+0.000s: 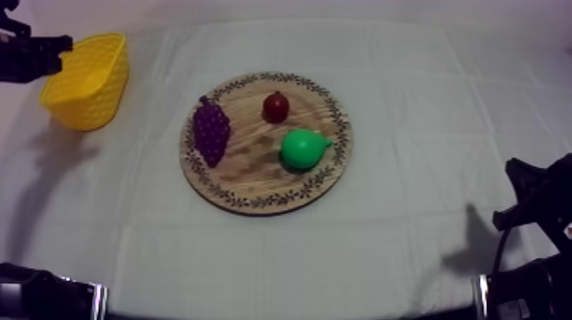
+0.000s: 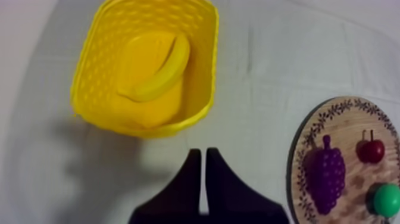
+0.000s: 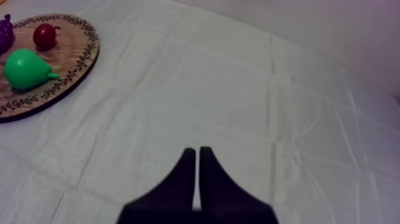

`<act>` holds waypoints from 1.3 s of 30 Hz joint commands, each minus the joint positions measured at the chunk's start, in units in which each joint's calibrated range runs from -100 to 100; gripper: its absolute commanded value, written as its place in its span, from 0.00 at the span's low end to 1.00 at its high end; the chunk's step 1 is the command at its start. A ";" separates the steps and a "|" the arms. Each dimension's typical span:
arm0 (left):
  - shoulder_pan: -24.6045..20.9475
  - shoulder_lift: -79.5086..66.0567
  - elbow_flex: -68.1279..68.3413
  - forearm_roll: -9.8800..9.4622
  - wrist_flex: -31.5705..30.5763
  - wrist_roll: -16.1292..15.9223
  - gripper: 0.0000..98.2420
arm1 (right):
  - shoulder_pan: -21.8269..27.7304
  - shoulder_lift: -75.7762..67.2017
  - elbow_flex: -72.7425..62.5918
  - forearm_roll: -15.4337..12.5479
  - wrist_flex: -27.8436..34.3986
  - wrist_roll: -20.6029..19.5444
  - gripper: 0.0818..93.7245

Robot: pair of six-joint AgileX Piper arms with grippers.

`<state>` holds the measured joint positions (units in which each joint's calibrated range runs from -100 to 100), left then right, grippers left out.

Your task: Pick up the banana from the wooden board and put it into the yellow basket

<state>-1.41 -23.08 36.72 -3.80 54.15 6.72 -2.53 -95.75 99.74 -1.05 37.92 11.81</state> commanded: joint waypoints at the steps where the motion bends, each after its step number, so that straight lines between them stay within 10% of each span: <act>1: -0.17 -4.10 6.94 0.06 -3.22 -0.23 0.00 | 0.00 -0.01 0.04 0.00 -0.02 -0.01 0.00; 8: -0.64 -14.75 25.28 -1.13 -18.77 0.49 0.00 | 0.00 -0.01 0.04 0.00 -0.02 -0.01 0.00; 23: -1.63 -31.04 47.85 -15.13 -34.52 13.24 0.00 | 0.00 -0.01 0.04 0.00 -0.02 -0.01 0.00; 39: -2.13 -43.75 59.53 -15.71 -39.68 13.96 0.00 | 0.00 -0.01 0.04 0.00 -0.02 -0.01 0.00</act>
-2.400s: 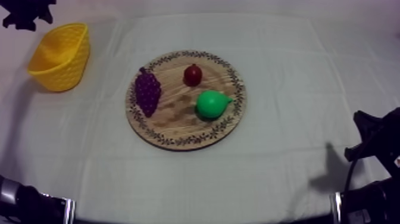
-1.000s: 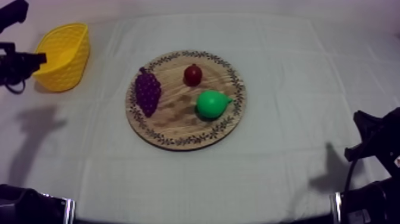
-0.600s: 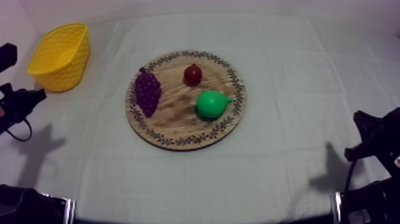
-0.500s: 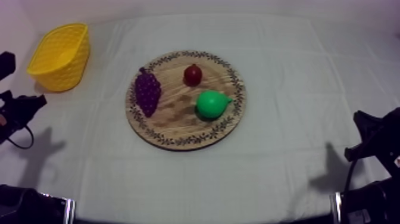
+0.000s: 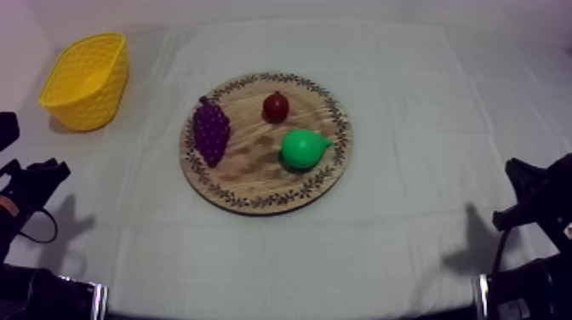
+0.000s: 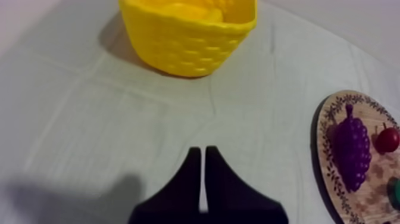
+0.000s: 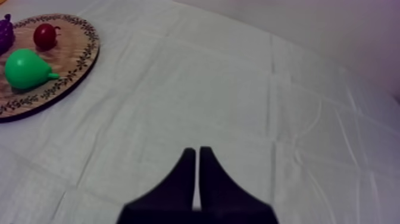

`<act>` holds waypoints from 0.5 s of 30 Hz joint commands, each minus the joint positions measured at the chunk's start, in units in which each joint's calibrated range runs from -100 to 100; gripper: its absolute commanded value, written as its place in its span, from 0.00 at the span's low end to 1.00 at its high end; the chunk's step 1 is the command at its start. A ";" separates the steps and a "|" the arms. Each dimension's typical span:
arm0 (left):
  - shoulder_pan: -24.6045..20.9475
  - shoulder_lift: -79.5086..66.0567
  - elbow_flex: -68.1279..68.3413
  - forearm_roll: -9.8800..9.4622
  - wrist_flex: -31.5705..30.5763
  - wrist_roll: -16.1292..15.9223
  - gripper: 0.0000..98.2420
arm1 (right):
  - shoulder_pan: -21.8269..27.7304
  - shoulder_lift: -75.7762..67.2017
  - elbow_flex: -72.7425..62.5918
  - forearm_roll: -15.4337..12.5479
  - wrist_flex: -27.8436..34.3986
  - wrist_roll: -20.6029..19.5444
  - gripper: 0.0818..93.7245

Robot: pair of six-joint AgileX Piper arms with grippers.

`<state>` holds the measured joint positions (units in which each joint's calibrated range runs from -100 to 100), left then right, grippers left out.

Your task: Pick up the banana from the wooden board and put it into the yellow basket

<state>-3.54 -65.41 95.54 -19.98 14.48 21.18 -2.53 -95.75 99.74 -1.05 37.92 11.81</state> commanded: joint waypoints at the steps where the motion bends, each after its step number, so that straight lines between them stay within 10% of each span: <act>1: -0.04 -2.37 1.16 0.98 0.16 -0.92 0.00 | 0.00 -0.01 0.04 0.00 -0.02 -0.01 0.00; 15: -0.24 -20.01 2.61 14.05 18.22 -14.35 0.01 | 0.00 -0.01 0.04 0.00 -0.02 -0.01 0.00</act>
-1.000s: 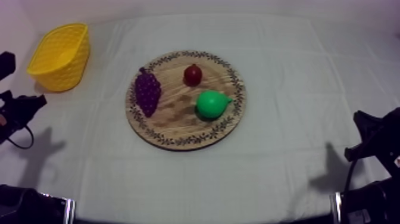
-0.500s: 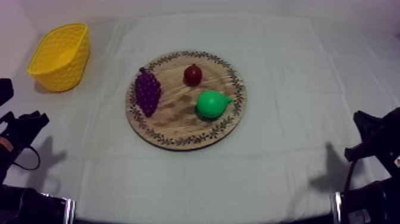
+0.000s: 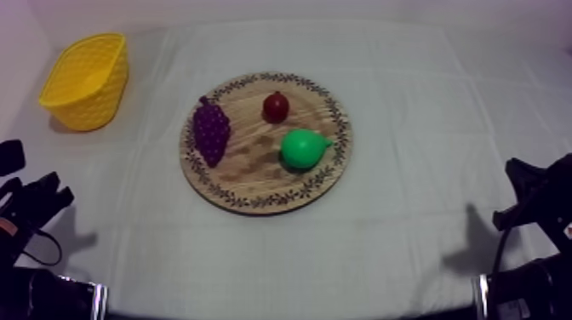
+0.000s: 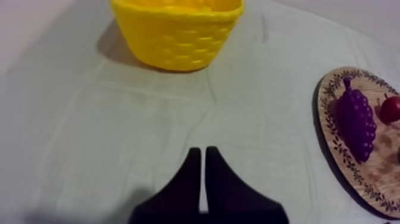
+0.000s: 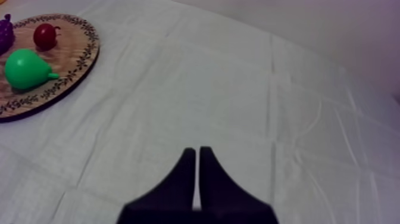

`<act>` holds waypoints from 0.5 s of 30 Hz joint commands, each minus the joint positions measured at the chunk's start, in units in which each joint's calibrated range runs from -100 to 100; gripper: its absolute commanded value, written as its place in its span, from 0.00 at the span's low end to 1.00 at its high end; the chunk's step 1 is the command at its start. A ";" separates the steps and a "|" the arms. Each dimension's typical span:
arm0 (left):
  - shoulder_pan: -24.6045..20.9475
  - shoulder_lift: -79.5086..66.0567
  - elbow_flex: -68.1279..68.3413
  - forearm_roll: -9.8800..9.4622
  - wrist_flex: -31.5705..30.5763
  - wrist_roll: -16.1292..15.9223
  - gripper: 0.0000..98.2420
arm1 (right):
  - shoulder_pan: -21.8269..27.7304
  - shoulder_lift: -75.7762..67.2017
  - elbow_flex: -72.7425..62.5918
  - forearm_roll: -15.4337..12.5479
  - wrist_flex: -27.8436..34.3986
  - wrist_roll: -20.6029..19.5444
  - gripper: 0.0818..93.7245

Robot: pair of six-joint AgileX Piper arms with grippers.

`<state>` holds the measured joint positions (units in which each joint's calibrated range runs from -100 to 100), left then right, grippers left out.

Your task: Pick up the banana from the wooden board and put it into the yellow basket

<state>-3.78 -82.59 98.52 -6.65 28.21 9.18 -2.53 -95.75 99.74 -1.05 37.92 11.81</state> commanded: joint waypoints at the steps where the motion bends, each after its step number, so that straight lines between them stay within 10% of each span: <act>1: 0.02 -4.24 -0.68 1.05 6.13 -2.55 0.01 | 0.00 -0.01 0.04 0.00 -0.02 -0.01 0.00; 15: -0.20 -16.39 0.08 4.15 7.99 2.52 0.00 | 0.00 -0.01 0.04 0.00 -0.02 -0.04 0.00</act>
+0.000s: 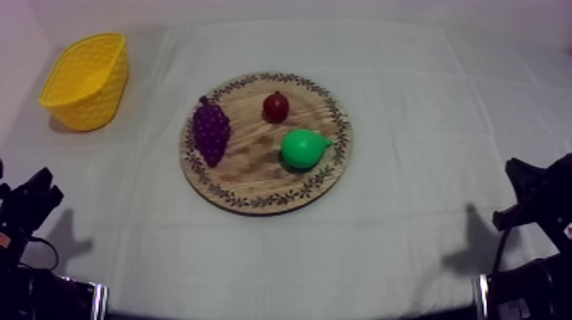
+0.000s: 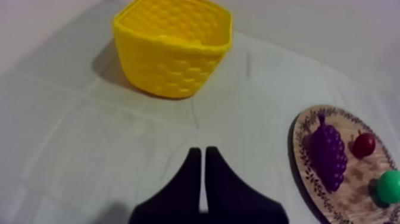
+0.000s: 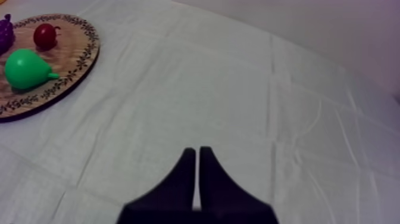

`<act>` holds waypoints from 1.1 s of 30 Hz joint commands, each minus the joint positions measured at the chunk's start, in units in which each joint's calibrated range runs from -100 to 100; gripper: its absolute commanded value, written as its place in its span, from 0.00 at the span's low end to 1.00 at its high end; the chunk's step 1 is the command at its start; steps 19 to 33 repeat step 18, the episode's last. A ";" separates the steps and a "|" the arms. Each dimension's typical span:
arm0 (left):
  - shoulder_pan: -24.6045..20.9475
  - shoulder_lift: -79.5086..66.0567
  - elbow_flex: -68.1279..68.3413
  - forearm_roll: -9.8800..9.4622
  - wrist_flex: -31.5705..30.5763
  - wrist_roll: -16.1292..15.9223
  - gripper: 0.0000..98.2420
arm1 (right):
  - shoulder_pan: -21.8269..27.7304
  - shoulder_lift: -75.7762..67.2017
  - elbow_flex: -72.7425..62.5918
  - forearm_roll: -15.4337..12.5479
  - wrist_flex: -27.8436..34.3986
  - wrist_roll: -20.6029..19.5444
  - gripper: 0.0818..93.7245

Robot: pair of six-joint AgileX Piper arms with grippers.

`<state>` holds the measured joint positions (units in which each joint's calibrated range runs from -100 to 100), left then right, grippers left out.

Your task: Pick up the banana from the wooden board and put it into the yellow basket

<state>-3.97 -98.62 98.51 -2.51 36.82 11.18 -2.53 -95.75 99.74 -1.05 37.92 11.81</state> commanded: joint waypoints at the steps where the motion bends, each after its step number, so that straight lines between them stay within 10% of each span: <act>1: -0.06 -0.59 0.23 0.05 -1.06 0.58 0.00 | 0.00 -0.01 0.04 0.00 -0.02 -0.05 0.00; 33: -1.27 -1.21 0.70 0.15 -2.06 0.44 0.00 | 0.00 -0.01 0.04 0.00 -0.02 -0.03 0.00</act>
